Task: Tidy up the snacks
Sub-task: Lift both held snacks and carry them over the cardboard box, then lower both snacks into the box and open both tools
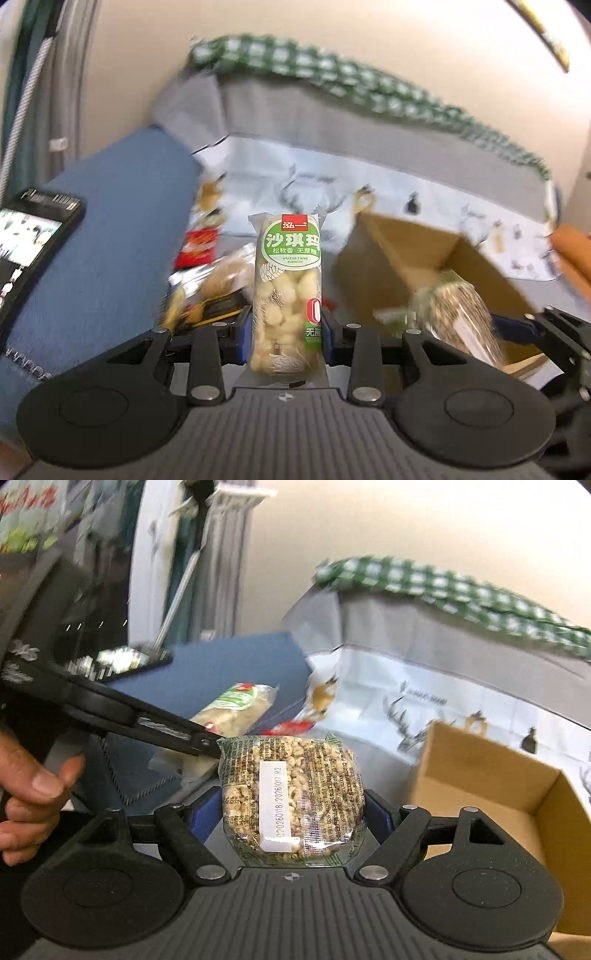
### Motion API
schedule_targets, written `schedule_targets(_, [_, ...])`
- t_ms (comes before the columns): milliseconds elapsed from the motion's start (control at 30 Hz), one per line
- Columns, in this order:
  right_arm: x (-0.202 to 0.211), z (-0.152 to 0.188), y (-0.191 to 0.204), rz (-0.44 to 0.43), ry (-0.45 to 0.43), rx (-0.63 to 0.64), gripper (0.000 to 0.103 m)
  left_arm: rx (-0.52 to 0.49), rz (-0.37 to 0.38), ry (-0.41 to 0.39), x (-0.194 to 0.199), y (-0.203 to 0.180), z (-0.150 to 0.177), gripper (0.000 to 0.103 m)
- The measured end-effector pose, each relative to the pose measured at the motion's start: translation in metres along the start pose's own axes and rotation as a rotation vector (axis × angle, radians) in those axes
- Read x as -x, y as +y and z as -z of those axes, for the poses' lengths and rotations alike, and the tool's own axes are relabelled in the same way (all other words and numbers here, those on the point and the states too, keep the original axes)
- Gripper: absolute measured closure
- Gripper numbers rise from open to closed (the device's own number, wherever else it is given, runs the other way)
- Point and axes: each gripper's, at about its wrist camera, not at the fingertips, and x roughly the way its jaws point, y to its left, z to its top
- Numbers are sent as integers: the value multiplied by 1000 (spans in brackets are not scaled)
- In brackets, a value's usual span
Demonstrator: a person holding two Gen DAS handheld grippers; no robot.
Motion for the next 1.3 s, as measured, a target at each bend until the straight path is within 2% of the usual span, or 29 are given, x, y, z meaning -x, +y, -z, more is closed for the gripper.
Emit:
schedule_targets(100, [14, -10, -22, 29, -40, -57, 22, -36, 40, -37, 5, -20, -4, 64])
schedule_targets(200, [27, -20, -50, 69, -81, -116, 22, -10, 101, -47, -3, -34, 0, 64])
schedule_targets(267, [34, -27, -73, 97, -105, -155, 22, -53, 85, -22, -15, -48, -2, 64])
schedule_targets(300, [38, -31, -84, 114, -117, -169, 22, -58, 98, -40, -17, -52, -6, 64])
schedule_targets(367, [42, -38, -109, 153, -141, -180, 22, -22, 184, -78, -21, -57, -15, 64])
schedule_targets(433, [43, -43, -135, 198, -161, -172, 22, 0, 214, -82, -34, -66, -23, 64])
schedule_targets(600, [35, -45, -198, 312, -158, -200, 22, -31, 258, -59, -79, -106, -49, 64])
schedule_targets(733, [25, -24, -230, 369, -136, -262, 22, -86, 314, -99, -104, -140, -73, 64])
schedule_targets(833, [15, -10, -241, 374, -44, -308, 22, -94, 349, -108, -119, -156, -64, 64])
schedule_targets(900, [16, -11, -245, 379, -59, -314, 22, -99, 347, -45, -132, -163, -52, 64])
schedule_targets(933, [13, -11, -246, 376, -57, -312, 22, -113, 317, -10, -138, -169, -49, 64])
schedule_targets(1133, [-3, -2, -247, 392, 0, -241, 22, -169, 306, -2, -154, -188, -44, 64])
schedule_targets(1300, [-7, 1, -254, 398, 20, -273, 22, -143, 305, 12, -156, -189, -46, 63])
